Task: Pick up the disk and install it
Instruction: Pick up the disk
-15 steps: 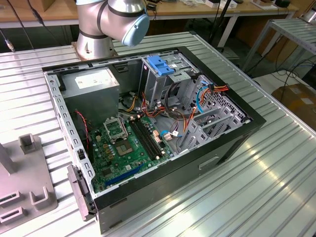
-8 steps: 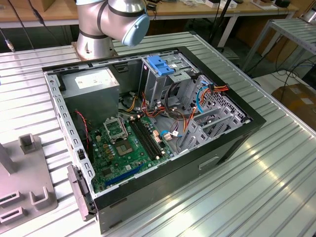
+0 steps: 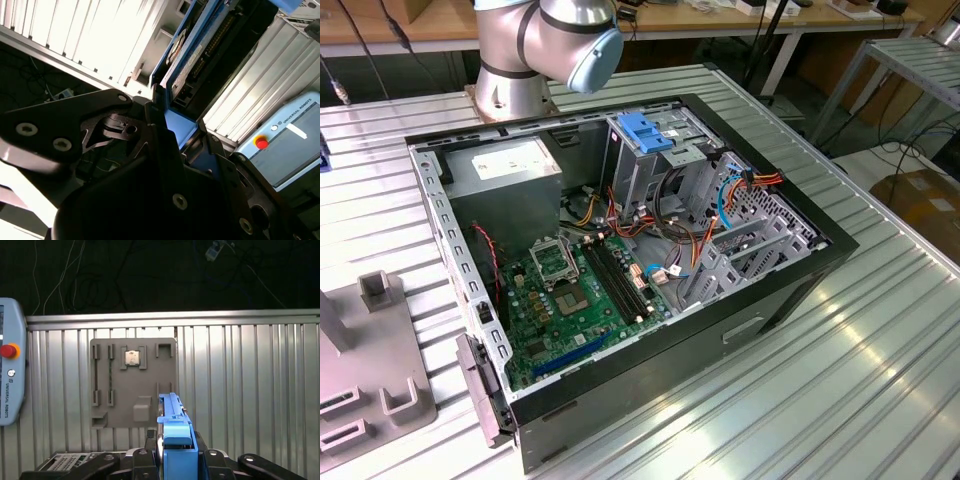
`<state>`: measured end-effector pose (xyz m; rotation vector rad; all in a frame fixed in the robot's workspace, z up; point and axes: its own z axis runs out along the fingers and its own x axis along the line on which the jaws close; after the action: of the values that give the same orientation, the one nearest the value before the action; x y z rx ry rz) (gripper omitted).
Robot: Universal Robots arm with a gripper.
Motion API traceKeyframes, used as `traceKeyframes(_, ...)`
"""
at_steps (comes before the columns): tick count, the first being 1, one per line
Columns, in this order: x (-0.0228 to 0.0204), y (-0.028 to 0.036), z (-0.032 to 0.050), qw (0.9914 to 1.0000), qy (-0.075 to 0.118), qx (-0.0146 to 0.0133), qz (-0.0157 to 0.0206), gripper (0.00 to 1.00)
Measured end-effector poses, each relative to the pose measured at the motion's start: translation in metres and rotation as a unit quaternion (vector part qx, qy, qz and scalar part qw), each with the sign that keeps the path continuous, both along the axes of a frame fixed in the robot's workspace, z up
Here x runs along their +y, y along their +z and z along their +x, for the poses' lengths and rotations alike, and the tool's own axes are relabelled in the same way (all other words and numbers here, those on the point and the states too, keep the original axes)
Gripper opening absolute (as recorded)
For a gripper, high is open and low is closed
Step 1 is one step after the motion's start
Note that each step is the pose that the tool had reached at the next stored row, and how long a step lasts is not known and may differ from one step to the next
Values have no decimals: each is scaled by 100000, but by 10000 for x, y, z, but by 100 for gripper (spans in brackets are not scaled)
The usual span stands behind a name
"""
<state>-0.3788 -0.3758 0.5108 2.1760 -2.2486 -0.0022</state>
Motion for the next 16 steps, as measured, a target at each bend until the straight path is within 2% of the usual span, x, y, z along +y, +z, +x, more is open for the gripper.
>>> traceKeyframes(6, 0, 0, 94, 100000, -2, 3, -1, 37)
traceKeyframes(16, 0, 0, 187, 100000, 1, 1, 1, 37)
